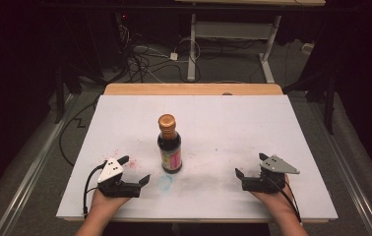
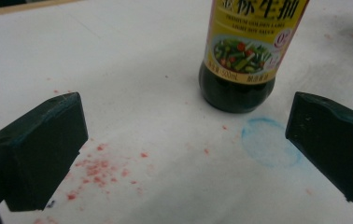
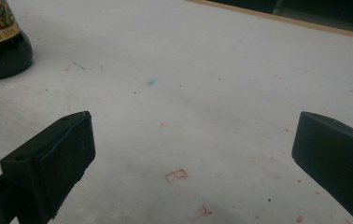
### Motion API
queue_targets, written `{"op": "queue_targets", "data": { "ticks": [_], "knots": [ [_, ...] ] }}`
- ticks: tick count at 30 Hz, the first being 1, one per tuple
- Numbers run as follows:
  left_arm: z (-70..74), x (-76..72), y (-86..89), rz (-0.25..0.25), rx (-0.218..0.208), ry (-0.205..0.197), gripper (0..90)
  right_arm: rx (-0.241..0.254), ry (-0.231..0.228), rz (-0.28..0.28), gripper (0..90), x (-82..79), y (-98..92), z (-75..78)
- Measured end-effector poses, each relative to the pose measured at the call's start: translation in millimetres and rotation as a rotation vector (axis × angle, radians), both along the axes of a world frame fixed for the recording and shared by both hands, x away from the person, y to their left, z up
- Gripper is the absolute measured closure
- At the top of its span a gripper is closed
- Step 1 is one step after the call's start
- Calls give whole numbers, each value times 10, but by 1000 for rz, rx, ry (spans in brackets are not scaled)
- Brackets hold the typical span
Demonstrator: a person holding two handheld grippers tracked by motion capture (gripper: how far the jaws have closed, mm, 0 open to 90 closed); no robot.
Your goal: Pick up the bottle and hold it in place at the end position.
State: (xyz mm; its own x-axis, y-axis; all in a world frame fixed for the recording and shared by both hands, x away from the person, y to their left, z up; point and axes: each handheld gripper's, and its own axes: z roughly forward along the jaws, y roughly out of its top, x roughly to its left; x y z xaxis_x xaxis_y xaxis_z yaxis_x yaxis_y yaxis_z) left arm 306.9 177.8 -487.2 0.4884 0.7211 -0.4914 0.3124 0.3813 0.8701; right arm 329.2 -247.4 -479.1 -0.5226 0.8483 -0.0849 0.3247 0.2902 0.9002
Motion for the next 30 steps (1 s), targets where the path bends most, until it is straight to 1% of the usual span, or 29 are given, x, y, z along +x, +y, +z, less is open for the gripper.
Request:
{"op": "queue_targets", "data": {
  "ticks": [2,4,6,8,9,12,17,20,24,27,30],
  "knots": [
    [28,-2,28,13,-19,-1,0,2,6,-3,2,3,0,-2],
    [27,-6,26,10,-19,2,0,3,-4,-5,2,-6,-5,3],
    [13,-3,14,6,-4,7,0,12,-9,-3,2,-14,-15,17],
    [7,6,11,4,-9,18,0,18,-14,-6,2,-17,-23,30],
    [2,9,12,2,-10,21,0,25,-11,1,2,-16,-26,34],
    [-7,11,15,2,-17,30,0,24,-9,-2,2,-9,-35,35],
    [-17,9,33,8,-19,22,0,27,-11,-5,2,-1,-32,42],
    [-19,8,30,5,-19,32,0,31,-13,-4,2,-1,-34,51],
    [-14,6,10,-6,-17,33,0,38,-10,-6,2,-2,-38,62],
    [2,12,-19,-18,-20,39,0,36,-18,-7,2,-8,-36,68],
    [17,9,-55,-24,-13,34,0,32,-20,-6,2,-9,-35,71]
  ]
}}
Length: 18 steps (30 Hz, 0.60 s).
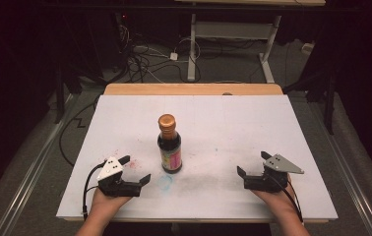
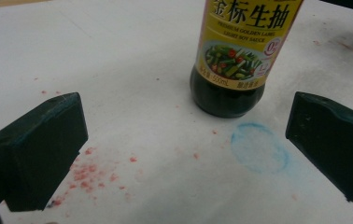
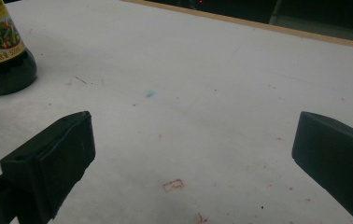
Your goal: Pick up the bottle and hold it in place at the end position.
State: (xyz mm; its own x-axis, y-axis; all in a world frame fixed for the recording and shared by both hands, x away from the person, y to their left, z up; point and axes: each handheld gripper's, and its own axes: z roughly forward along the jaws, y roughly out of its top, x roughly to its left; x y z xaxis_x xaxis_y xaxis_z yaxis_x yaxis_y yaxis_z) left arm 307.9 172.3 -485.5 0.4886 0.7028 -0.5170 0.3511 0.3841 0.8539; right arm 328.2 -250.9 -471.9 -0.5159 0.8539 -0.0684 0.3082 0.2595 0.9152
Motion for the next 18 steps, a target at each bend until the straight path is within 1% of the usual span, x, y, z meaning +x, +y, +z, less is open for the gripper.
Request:
{"op": "queue_targets", "data": {
  "ticks": [2,3,5,9,11,14,15,16,18],
  "knots": [
    [10,1,-14,-9,-9,-3,0,2,0,0,2,-1,-1,0],
    [9,8,-20,-11,-6,-8,0,4,0,-1,2,-3,-1,1],
    [9,25,-36,-17,-5,-1,0,2,-4,-1,2,-5,-1,4],
    [12,29,-82,-36,2,-7,0,1,-6,-3,2,-9,6,9],
    [29,35,-96,-44,-13,-1,0,-2,-10,-1,2,-6,4,11],
    [66,31,-132,-56,-26,-9,0,-2,-8,-2,2,-8,8,9],
    [81,33,-141,-64,-40,-3,0,-3,-9,-2,2,-9,8,11],
    [90,35,-154,-67,-43,-1,0,-4,-10,-1,2,-9,7,12],
    [104,41,-187,-69,-34,-7,0,-2,-11,0,2,-11,5,13]
  ]
}}
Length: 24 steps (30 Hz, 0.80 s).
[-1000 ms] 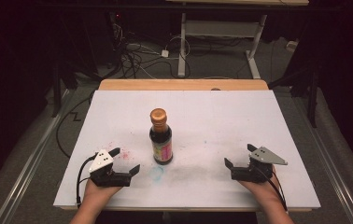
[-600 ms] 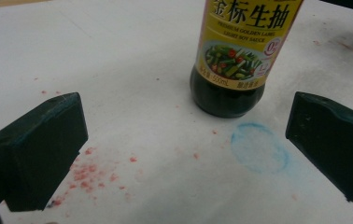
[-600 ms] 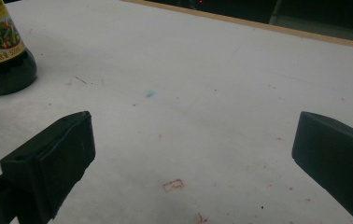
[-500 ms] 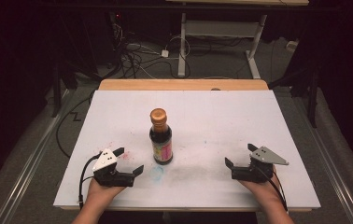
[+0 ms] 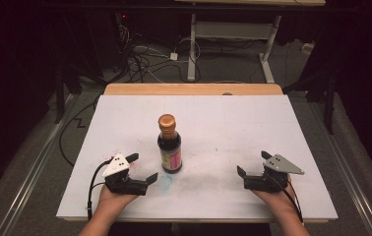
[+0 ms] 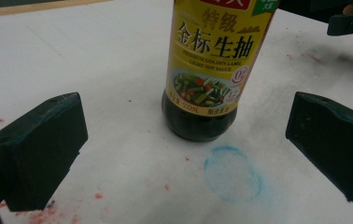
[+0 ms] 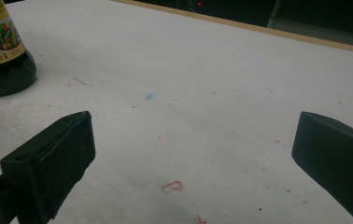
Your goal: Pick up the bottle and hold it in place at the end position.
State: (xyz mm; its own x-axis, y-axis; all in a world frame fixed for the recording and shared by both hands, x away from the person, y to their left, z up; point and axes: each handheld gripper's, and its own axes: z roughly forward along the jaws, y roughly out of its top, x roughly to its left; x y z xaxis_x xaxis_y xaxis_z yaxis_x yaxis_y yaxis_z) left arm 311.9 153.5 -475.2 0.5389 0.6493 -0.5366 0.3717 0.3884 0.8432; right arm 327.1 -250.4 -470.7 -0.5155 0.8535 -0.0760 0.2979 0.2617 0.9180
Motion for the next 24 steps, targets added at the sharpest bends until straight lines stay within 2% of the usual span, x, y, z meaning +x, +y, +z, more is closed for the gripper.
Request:
{"op": "queue_targets", "data": {
  "ticks": [3,6,10,24],
  "knots": [
    [37,19,-30,-5,-16,4,0,2,-1,1,2,-2,-2,3],
    [62,39,-73,-11,-3,3,0,5,-1,-1,2,-8,-4,7],
    [101,65,-131,-19,-2,-11,0,4,0,0,2,-4,-6,0],
    [191,201,-349,-57,5,-16,0,5,5,8,2,-4,8,-7]
  ]
}}
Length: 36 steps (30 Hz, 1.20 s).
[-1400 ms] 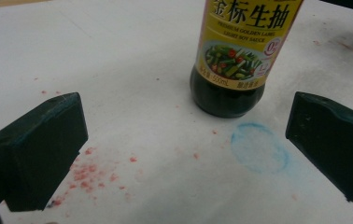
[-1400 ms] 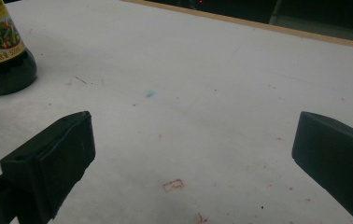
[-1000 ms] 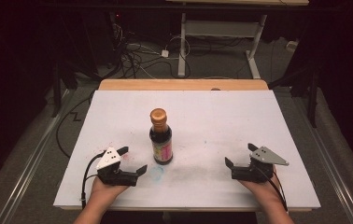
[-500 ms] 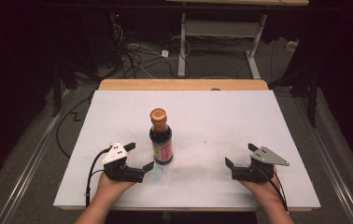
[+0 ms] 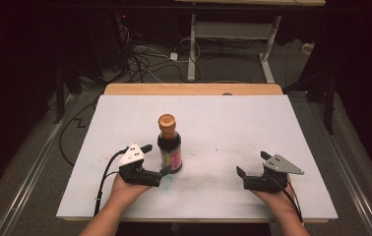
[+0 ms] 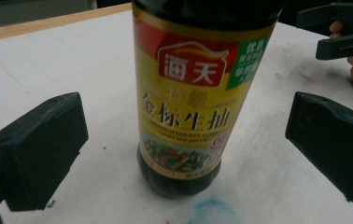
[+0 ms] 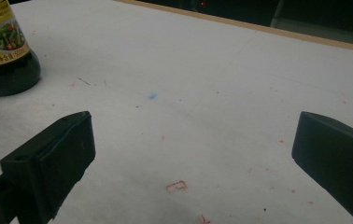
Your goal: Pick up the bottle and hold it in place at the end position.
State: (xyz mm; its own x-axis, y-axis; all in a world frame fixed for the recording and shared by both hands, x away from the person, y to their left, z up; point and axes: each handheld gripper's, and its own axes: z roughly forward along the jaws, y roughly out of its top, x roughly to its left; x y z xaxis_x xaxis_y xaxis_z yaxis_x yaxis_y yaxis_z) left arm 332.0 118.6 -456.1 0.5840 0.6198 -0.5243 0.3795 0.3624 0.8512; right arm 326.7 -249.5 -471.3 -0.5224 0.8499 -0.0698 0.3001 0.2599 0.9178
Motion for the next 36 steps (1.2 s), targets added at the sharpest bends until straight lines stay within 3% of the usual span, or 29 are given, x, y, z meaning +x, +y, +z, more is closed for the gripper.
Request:
{"op": "queue_targets", "data": {
  "ticks": [12,20,30,36],
  "knots": [
    [36,105,-155,-7,-2,-2,8,3,4,2,3,-4,0,-1],
    [31,175,-190,-21,7,2,84,2,0,0,2,-10,-2,6],
    [110,189,-190,-38,-27,-32,222,5,2,-6,2,-4,-13,5],
    [142,198,-204,-40,-8,-33,264,6,4,-10,2,-5,-16,4]
  ]
}}
